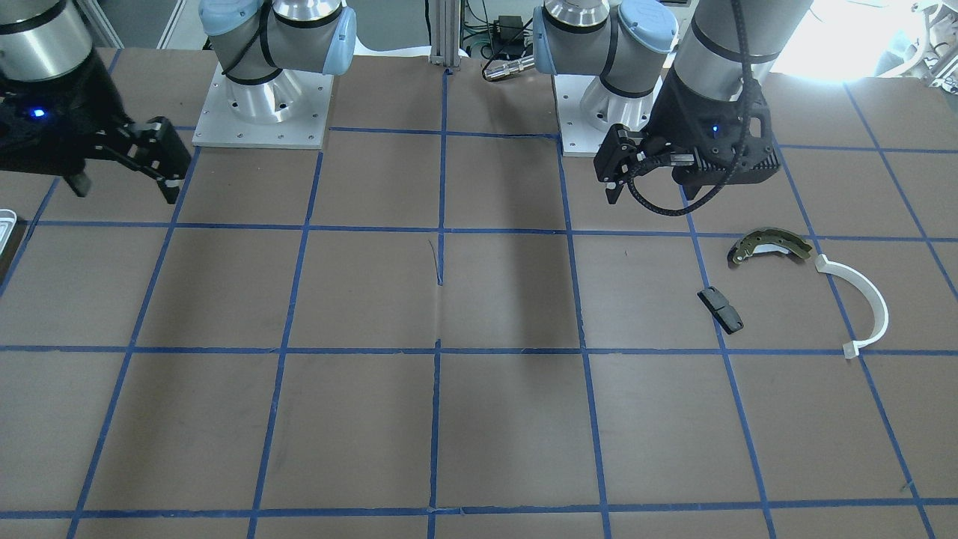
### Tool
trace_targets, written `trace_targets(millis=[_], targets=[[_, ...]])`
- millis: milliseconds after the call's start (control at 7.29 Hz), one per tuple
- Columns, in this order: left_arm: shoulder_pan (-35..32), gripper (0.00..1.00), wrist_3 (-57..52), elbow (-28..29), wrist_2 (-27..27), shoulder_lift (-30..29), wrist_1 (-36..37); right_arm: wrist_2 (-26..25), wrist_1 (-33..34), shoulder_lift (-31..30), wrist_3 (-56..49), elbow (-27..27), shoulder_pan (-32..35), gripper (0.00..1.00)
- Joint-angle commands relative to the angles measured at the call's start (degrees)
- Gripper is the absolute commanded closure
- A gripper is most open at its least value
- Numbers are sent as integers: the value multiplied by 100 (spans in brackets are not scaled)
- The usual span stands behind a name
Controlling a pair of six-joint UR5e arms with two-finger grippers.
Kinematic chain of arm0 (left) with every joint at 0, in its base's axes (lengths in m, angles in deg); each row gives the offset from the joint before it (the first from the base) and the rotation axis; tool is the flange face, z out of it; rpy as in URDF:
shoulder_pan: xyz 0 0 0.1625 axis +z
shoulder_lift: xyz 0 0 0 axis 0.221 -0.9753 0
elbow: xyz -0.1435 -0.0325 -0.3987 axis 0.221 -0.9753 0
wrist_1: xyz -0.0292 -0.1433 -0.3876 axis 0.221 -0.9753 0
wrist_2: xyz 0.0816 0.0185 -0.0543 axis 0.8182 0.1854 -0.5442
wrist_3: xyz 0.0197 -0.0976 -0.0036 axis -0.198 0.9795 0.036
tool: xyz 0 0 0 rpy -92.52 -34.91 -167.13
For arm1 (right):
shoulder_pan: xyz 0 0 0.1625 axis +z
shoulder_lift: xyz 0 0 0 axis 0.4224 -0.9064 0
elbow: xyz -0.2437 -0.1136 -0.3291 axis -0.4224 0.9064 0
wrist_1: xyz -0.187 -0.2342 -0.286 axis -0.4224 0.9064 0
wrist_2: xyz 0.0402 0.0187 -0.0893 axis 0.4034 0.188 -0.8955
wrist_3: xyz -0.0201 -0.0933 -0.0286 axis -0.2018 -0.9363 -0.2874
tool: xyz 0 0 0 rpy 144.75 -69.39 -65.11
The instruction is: Place bearing gear from tray to pile
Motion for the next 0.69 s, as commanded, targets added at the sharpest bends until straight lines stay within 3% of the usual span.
trace_targets(millis=[0, 137, 412, 549], targets=[[0, 0, 0, 0, 0, 7, 0, -101, 11, 148, -2202, -49, -1854, 0], [0, 0, 0, 0, 0, 7, 0, -84, 64, 419, -2881, -41, -2585, 0], [0, 0, -9, 0, 0, 7, 0, -84, 1156, 1243, -4347, -41, -3633, 0], [0, 0, -9, 0, 0, 7, 0, -32, 1580, 1753, -4581, -49, -3960, 0]])
